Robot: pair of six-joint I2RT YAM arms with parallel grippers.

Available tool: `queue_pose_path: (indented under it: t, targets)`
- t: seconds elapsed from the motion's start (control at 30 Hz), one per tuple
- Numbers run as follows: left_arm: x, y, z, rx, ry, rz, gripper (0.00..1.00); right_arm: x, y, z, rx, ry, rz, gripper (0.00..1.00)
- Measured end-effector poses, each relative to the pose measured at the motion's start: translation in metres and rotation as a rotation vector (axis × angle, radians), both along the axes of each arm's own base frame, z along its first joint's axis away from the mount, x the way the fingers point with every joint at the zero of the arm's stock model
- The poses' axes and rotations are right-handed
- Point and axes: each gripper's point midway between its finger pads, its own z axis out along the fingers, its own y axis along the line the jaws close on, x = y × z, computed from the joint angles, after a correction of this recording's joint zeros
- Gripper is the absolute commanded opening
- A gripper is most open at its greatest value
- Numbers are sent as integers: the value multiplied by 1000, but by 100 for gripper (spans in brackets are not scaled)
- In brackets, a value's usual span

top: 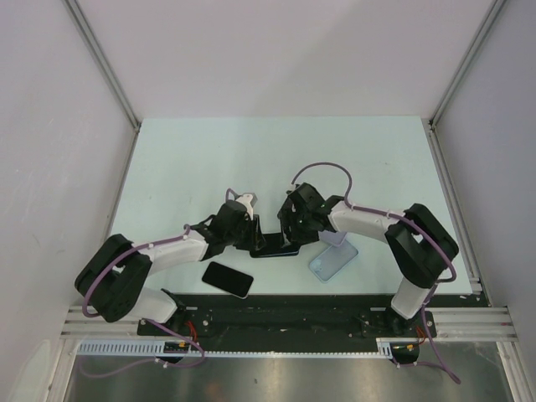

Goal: Put the phone into the phone case

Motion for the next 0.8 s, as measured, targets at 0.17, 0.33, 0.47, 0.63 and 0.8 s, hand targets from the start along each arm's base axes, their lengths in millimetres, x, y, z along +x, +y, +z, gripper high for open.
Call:
queue_pose_path:
  t: [0.17, 0.33, 0.47, 0.63, 0.8]
  targets:
    - [-1, 0, -1, 3, 6, -1, 37, 4, -24, 15, -57, -58, -36, 69]
    - [-1, 1, -2, 5, 8, -1, 36, 6, -36, 33, -47, -107, -57, 72]
    - [-1, 1, -2, 4, 7, -1, 36, 1, -45, 42, 19, -106, -64, 71]
    - [-1, 0, -2, 4, 7, -1, 36, 1, -65, 33, 147, -35, -114, 70]
    - [-1, 0, -2, 4, 6, -1, 36, -8, -58, 23, 237, 45, -89, 61]
